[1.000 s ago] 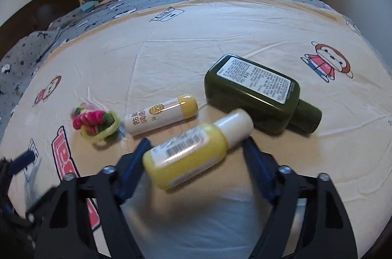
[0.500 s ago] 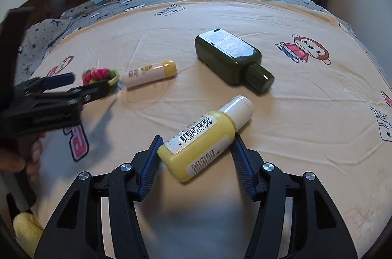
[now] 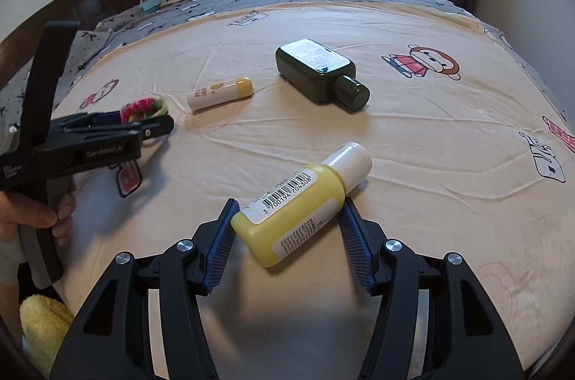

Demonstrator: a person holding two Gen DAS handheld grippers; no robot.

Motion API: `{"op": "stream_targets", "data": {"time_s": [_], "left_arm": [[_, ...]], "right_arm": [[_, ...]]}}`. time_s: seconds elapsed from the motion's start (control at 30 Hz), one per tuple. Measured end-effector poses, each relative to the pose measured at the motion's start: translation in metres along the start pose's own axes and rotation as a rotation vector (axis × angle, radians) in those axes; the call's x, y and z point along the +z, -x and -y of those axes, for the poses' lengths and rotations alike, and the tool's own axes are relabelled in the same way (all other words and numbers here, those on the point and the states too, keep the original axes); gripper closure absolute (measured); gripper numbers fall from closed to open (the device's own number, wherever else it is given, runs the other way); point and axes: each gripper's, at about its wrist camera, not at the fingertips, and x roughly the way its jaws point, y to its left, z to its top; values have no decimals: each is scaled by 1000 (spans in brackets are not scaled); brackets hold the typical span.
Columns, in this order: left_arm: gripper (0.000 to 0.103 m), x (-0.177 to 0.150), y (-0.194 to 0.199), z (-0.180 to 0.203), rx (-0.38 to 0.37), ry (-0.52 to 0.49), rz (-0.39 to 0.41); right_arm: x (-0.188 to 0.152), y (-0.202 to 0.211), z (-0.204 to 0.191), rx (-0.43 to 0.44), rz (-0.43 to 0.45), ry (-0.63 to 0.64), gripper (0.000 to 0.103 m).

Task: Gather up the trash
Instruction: 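Lower the yellow bottle and pipe-cleaner ring into the bin, opening both grippers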

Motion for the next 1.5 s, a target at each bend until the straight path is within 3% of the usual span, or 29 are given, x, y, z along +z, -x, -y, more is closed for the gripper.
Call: {"op": "stream_targets", "data": {"time_s": [0.27, 0.63, 0.83, 1.0, 1.5], "left_arm": [[35, -47, 64, 19, -25, -7, 47], [35, -140, 133, 40, -118, 19, 61], [35, -191, 130, 53, -157, 35, -25], [35, -231, 108, 63, -175, 24, -145], [34, -300, 43, 73, -182, 19, -412]], "right_arm": [[-17, 50, -10, 22, 66, 26, 45], [-82, 116, -19, 120, 100, 50, 45], [-127, 121, -16, 148, 33, 17, 45], [-161, 103, -15, 162, -64, -21, 45], [-225, 24, -33, 191, -356, -96, 45]]}}
